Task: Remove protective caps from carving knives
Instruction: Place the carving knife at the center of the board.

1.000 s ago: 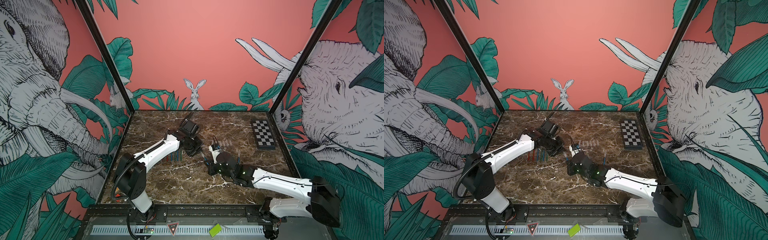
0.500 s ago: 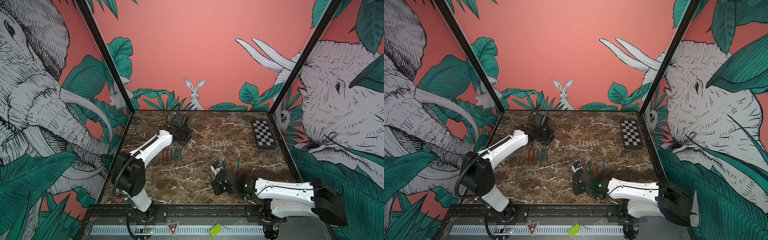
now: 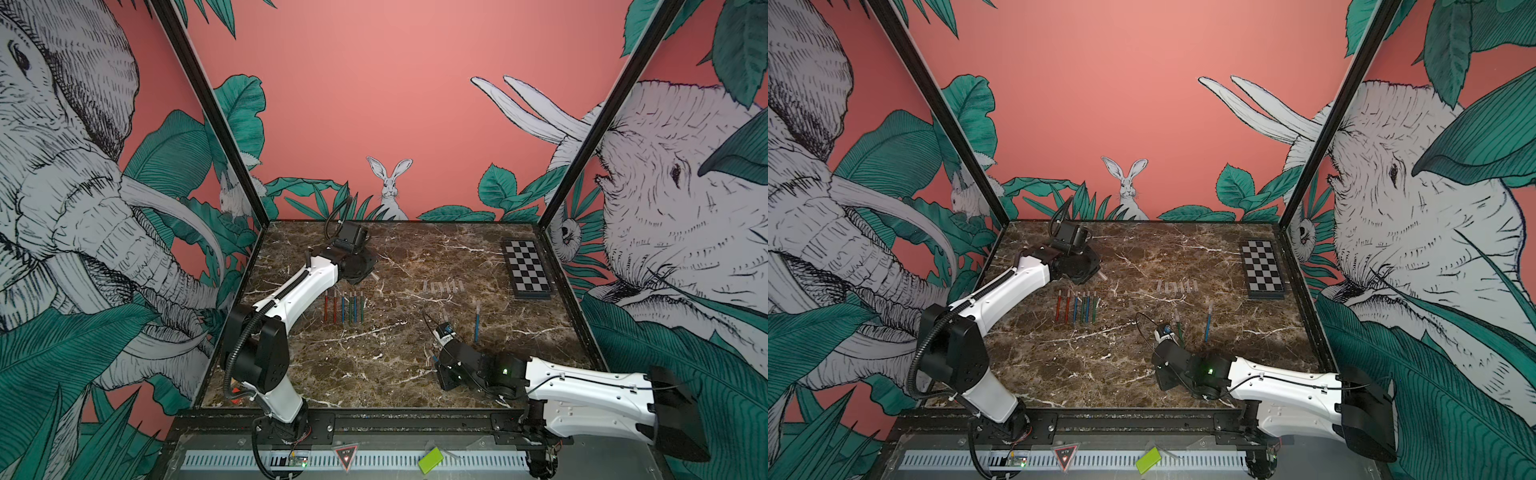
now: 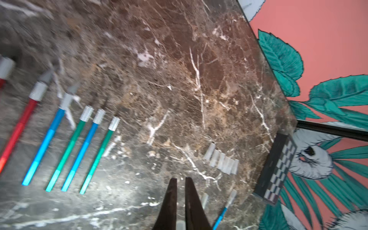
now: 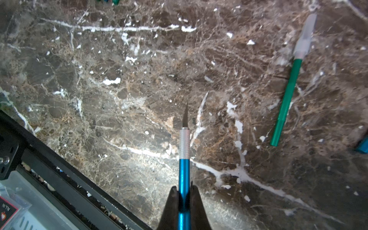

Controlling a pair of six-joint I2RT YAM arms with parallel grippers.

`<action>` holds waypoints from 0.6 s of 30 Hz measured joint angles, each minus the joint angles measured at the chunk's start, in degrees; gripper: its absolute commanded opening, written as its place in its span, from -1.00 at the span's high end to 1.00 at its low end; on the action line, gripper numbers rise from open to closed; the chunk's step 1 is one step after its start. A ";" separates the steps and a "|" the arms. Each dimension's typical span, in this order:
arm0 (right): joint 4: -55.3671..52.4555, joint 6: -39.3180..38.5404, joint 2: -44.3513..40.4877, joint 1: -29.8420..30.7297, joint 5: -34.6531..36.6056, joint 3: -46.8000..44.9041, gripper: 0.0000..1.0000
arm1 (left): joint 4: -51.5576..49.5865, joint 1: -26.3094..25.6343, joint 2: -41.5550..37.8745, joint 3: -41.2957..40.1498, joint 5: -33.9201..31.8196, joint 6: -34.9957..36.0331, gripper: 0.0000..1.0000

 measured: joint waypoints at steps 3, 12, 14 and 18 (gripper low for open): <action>2.12 -0.83 1.88 -2.49 1.44 0.48 1.00 | -4.74 1.88 -3.69 -1.79 -2.73 7.80 1.00; 14.67 -1.81 16.15 -6.86 4.11 7.52 1.00 | -13.46 2.14 -24.02 -11.52 -8.72 27.19 1.00; 17.00 -1.73 20.90 -7.15 3.87 10.56 1.00 | -14.69 2.14 -27.56 -14.14 -10.69 29.99 1.00; 21.92 -0.76 30.53 -7.48 3.28 17.49 1.00 | -17.31 2.14 -31.58 -16.70 -14.93 34.73 1.00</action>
